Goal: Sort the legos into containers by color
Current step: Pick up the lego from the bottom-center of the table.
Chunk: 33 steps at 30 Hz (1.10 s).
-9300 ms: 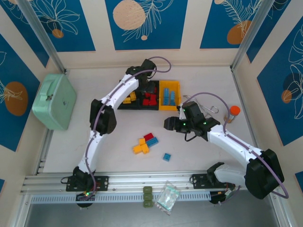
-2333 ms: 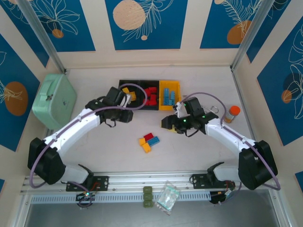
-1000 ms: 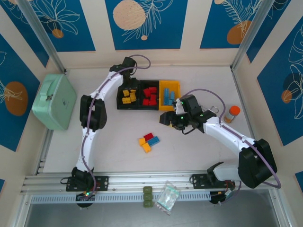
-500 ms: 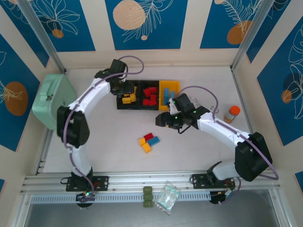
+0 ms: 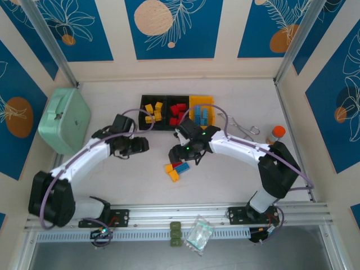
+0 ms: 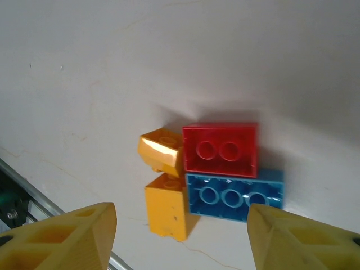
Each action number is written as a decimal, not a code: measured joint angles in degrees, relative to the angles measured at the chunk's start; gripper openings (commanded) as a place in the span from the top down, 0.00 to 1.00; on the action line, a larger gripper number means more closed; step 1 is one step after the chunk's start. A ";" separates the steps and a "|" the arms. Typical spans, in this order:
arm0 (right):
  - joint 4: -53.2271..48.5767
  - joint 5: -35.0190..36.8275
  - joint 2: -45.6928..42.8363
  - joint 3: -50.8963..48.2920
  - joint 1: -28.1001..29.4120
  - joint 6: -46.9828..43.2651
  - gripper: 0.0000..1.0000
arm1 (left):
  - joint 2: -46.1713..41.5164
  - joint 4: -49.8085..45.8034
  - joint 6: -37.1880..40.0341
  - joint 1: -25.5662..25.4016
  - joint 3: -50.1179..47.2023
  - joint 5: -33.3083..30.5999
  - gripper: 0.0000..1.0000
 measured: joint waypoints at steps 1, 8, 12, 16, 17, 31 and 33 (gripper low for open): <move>-0.09 -0.02 1.33 0.90 0.81 0.02 0.37 | -2.14 -0.09 -1.01 0.13 -1.90 -0.02 0.37; -1.51 -0.35 8.72 5.66 3.76 0.24 0.40 | -11.43 -0.09 -6.36 1.75 -11.13 0.35 0.36; -3.02 -0.22 11.56 8.04 4.35 0.42 0.40 | -11.82 0.13 -7.74 2.54 -12.48 0.76 0.36; -4.50 -0.15 13.57 9.94 4.79 0.33 0.44 | -11.63 0.87 -8.13 2.58 -12.57 1.16 0.36; -4.74 -0.15 13.79 10.23 4.90 0.37 0.44 | -11.61 1.05 -8.17 2.58 -12.57 1.18 0.36; -7.76 -0.09 20.11 17.46 7.15 -1.62 0.45 | -13.92 -0.55 -9.01 3.39 -14.21 1.33 0.36; -8.11 0.09 21.24 18.40 7.41 -1.97 0.46 | -14.27 -0.79 -9.20 3.65 -14.34 1.33 0.36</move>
